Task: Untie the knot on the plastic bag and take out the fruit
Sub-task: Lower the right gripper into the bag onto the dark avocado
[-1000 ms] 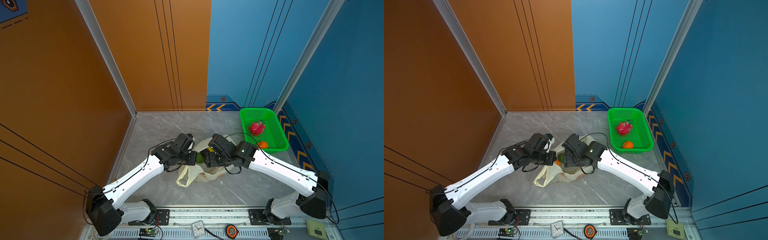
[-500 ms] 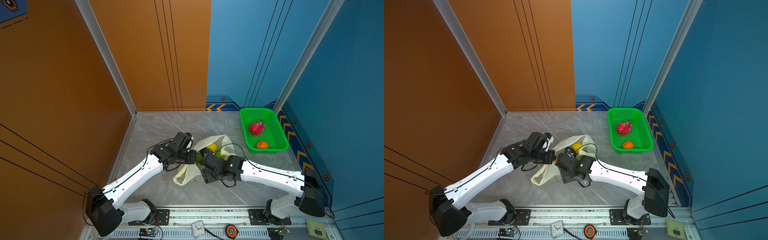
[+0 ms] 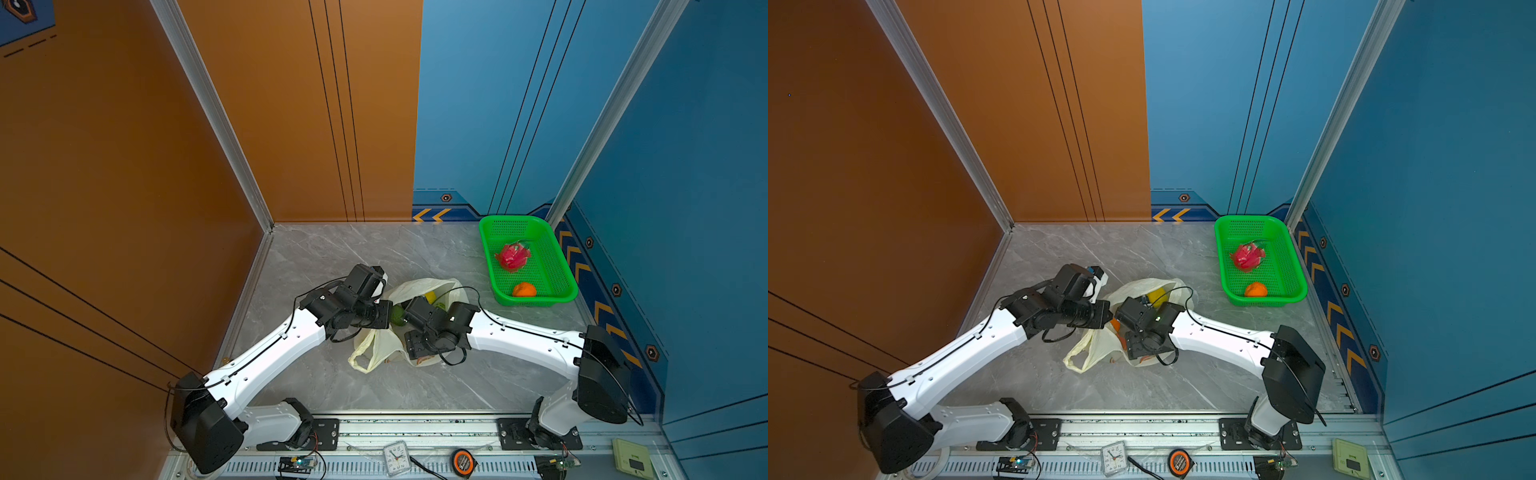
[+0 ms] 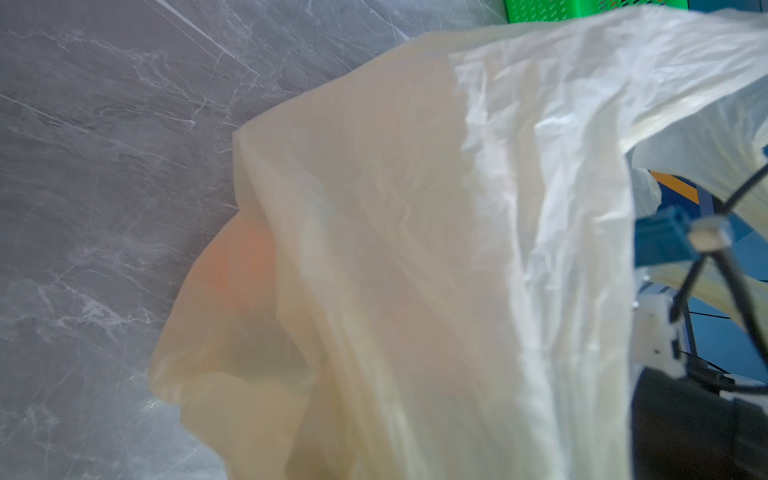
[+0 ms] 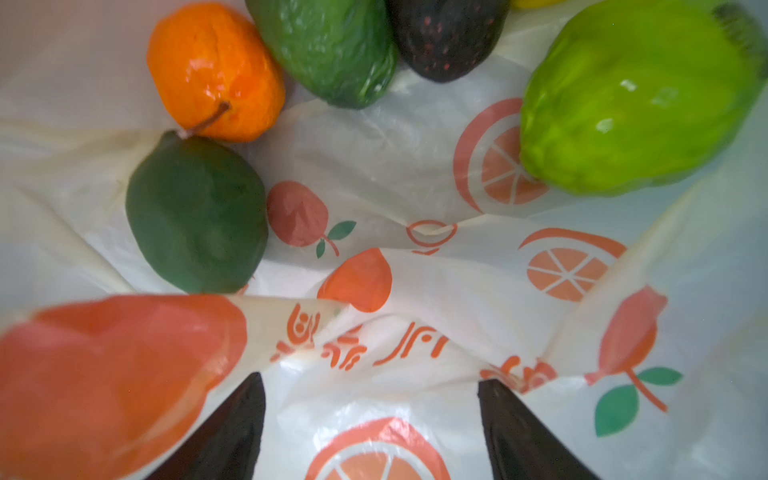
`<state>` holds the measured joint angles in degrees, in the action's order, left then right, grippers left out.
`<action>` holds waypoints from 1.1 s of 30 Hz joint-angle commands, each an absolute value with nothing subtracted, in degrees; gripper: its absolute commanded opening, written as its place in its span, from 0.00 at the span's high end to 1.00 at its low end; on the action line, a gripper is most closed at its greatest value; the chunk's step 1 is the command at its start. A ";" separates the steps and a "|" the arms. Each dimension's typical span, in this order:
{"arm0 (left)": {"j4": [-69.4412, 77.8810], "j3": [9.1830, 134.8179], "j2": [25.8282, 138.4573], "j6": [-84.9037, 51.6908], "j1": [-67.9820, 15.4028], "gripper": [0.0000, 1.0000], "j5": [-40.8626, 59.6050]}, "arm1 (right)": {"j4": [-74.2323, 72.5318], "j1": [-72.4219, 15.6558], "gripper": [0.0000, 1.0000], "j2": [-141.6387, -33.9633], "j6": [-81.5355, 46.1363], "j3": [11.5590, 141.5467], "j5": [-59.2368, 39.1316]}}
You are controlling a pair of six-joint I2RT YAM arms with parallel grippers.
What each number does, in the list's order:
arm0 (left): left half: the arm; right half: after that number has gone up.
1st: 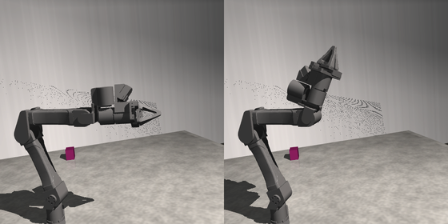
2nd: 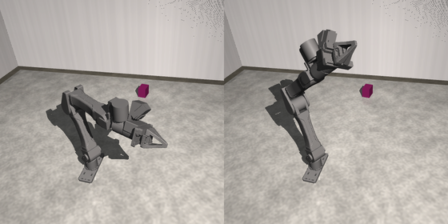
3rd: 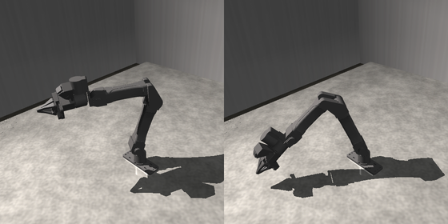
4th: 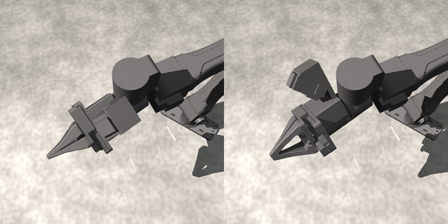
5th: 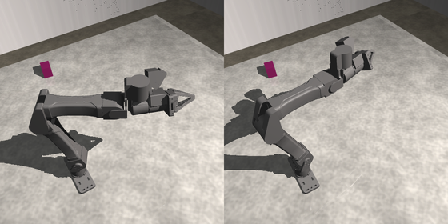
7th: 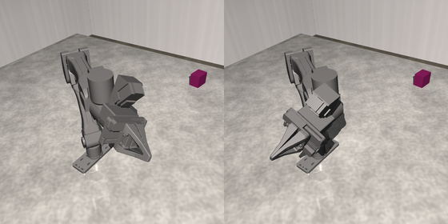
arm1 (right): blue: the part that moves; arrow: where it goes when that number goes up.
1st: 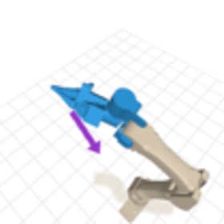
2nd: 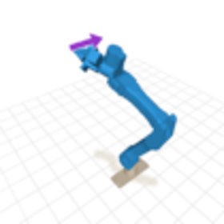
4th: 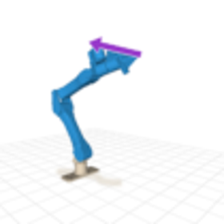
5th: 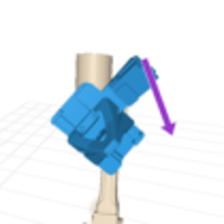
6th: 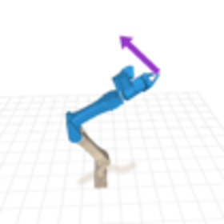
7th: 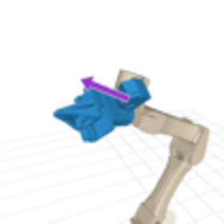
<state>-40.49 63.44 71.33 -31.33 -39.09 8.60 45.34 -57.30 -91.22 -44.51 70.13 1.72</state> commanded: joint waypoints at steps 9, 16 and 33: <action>-41.12 64.05 71.41 -30.75 -40.89 1.00 10.36 | 39.05 -50.89 0.22 -96.36 -48.83 75.36 -1.60; -41.40 63.43 71.81 -30.36 -41.20 1.00 10.72 | 33.08 -46.89 0.23 -99.06 -58.95 75.68 -4.25; -42.19 64.04 72.62 -29.07 -40.90 1.00 10.71 | 33.13 -47.12 0.25 -98.59 -61.86 77.04 -5.68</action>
<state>-40.95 63.44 72.03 -30.68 -40.62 9.67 34.81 -47.33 -96.42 -60.95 75.13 -6.24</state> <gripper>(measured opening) 0.045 0.752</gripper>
